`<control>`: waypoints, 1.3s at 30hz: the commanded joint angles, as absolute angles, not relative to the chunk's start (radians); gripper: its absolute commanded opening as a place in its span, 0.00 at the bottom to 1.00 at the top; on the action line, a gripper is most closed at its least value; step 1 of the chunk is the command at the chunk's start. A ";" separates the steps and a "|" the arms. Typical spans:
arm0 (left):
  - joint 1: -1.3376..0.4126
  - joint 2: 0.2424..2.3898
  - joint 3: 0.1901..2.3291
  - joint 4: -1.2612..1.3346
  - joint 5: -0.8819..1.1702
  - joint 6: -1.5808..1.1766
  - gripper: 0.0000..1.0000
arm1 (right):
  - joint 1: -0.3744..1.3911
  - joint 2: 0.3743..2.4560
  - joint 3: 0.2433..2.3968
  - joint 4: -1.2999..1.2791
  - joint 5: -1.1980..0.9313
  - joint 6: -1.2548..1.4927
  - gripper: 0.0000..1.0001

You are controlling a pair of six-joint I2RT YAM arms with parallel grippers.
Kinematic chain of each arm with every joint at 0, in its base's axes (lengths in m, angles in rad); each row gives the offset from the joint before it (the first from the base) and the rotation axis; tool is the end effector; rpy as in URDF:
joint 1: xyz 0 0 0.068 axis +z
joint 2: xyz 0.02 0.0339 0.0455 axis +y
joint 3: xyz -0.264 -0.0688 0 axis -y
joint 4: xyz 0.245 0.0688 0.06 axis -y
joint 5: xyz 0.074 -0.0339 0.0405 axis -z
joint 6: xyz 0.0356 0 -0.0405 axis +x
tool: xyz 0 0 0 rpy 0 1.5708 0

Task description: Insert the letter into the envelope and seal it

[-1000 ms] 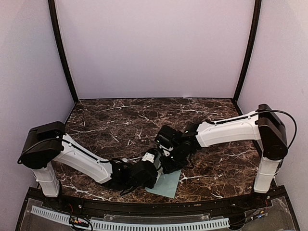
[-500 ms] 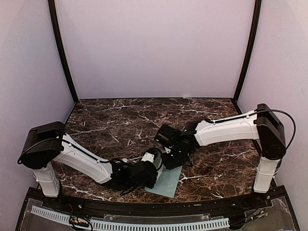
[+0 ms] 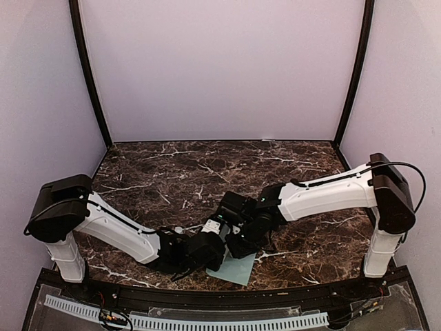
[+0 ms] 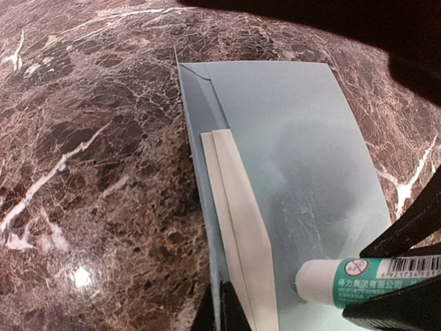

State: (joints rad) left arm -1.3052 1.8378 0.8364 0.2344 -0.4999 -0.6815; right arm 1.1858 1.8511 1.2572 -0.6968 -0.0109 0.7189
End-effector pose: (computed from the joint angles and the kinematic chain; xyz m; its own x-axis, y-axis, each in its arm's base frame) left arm 0.1078 -0.3314 0.1211 -0.6179 0.1652 -0.7687 0.4726 0.8594 -0.1952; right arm 0.1348 0.3338 0.1745 -0.8827 -0.4248 -0.2011 -0.4606 0.8671 0.1899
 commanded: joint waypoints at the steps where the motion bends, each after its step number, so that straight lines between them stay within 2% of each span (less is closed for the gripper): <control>1: -1.301 1.801 0.842 0.222 -0.532 -0.681 0.00 | 1.201 1.849 1.215 -0.680 -0.102 0.749 0.00; 8: -1.301 1.800 0.842 0.225 -0.523 -0.675 0.00 | 1.178 1.839 1.185 -0.643 -0.083 0.769 0.00; 16: -1.302 1.799 0.841 0.238 -0.504 -0.660 0.00 | 1.156 1.895 1.185 -0.667 0.156 0.787 0.00; 26: -1.301 1.800 0.842 0.233 -0.518 -0.668 0.00 | 1.159 1.926 1.217 -0.699 0.329 0.802 0.00; 39: -1.301 1.803 0.847 0.196 -0.562 -0.722 0.00 | 1.281 1.724 1.186 -0.562 0.675 0.821 0.00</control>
